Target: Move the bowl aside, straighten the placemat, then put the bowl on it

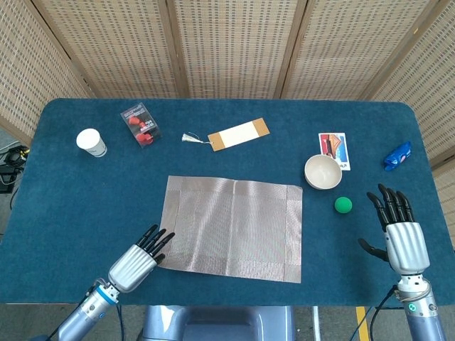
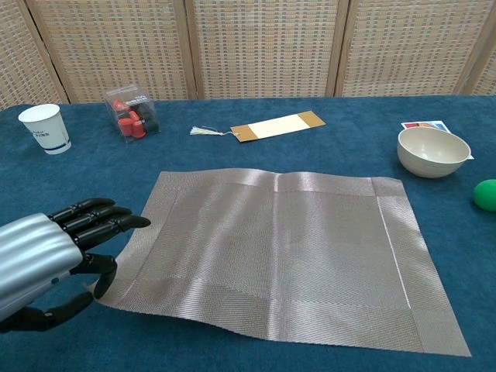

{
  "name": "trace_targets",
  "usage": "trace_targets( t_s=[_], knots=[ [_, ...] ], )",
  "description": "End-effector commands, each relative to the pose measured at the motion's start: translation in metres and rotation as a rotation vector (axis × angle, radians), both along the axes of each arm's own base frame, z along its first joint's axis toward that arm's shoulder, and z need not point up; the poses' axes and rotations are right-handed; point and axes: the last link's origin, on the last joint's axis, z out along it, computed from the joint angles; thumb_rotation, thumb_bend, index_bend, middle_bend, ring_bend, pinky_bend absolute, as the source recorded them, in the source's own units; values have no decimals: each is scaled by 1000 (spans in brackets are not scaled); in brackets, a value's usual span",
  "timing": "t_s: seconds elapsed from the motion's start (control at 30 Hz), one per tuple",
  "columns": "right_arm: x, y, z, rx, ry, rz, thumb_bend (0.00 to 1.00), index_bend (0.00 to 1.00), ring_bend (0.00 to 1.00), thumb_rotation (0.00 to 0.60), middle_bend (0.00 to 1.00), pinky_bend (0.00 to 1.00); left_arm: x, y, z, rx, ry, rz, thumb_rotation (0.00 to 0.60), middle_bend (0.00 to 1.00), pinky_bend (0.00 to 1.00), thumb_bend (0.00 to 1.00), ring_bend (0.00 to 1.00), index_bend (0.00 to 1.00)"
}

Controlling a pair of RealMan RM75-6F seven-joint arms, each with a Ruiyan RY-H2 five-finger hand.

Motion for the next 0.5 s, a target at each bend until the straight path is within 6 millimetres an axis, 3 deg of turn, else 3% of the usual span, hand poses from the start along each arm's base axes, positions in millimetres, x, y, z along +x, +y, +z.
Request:
trace_targets(
  t_s=[0.03, 0.5],
  knots=[
    [0, 0, 0, 2, 4, -3, 166, 136, 0, 600, 0, 0, -1, -5, -1, -20, -10, 3, 600, 0, 0, 585, 0, 574],
    [-1, -1, -2, 6, 11, -11, 166, 136, 0, 600, 0, 0, 2, -19, -2, -69, -34, -20, 600, 0, 0, 585, 0, 579]
  ],
)
